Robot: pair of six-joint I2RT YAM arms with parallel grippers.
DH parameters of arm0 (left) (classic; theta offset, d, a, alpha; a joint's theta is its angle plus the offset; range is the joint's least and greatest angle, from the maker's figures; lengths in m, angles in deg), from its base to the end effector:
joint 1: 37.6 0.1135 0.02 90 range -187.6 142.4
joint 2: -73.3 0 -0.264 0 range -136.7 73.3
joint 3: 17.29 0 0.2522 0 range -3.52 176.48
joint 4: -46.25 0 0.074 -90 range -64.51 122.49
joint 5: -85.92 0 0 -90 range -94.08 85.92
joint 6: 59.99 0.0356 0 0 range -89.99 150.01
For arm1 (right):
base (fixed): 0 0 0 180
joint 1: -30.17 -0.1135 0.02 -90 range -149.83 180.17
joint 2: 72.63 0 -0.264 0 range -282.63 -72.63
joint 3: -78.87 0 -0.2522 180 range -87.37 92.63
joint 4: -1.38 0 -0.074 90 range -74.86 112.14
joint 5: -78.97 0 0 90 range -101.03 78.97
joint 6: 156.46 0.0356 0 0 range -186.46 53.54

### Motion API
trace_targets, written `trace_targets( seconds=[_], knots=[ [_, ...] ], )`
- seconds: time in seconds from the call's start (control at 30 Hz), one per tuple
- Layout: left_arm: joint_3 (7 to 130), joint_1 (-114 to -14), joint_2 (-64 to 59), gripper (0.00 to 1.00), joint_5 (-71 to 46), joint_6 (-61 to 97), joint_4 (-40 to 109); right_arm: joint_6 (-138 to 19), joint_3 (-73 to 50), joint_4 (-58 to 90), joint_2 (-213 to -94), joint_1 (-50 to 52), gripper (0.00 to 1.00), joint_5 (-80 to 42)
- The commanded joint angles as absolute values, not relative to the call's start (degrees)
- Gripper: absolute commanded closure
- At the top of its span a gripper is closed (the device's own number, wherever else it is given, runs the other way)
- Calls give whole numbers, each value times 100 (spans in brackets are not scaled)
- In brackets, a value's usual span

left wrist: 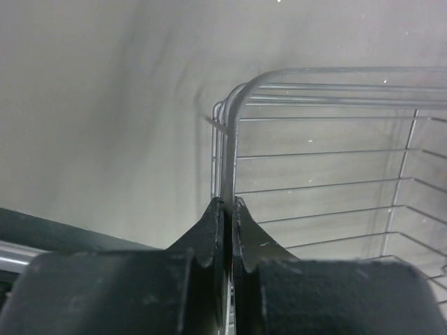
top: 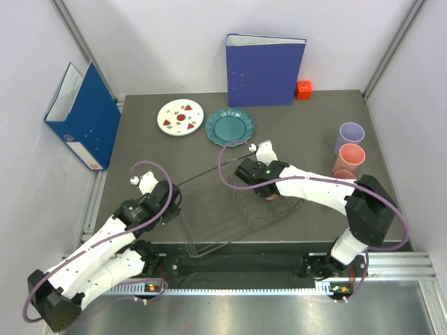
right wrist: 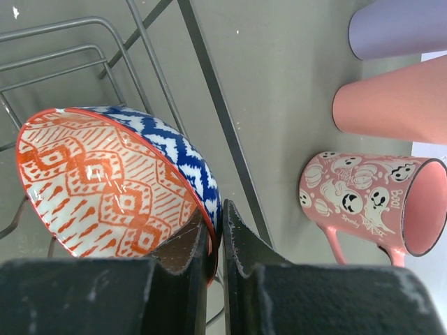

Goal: Unload the mixed dishes from the dish rack
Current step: Pick up the bowl from the dish rack.

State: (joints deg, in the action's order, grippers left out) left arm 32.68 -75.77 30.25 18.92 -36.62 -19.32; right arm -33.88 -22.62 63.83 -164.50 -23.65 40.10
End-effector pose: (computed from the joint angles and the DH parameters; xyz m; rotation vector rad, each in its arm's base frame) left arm 0.1132 -0.0713 0.2329 -0.7491 2.3763 -0.2443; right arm 0.1981 0.2239 0.2257 -0.2883 2.2779 -0.6040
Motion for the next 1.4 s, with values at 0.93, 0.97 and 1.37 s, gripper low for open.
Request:
trace_targets(
  seconds=[0.93, 0.97, 1.37],
  knots=[
    [5009, -6608, 63, 100, 691, -198, -83, -3095, -1618, 6911, -17054, -2713, 100, 4671],
    [4939, -6495, 0, 100, 621, -207, 57, -3104, -1600, 6928, -17071, -2722, 100, 4671],
    [4710, -6441, -211, 100, 523, -400, 348, -2955, -1038, 7534, -17036, -2792, 100, 5110]
  ],
)
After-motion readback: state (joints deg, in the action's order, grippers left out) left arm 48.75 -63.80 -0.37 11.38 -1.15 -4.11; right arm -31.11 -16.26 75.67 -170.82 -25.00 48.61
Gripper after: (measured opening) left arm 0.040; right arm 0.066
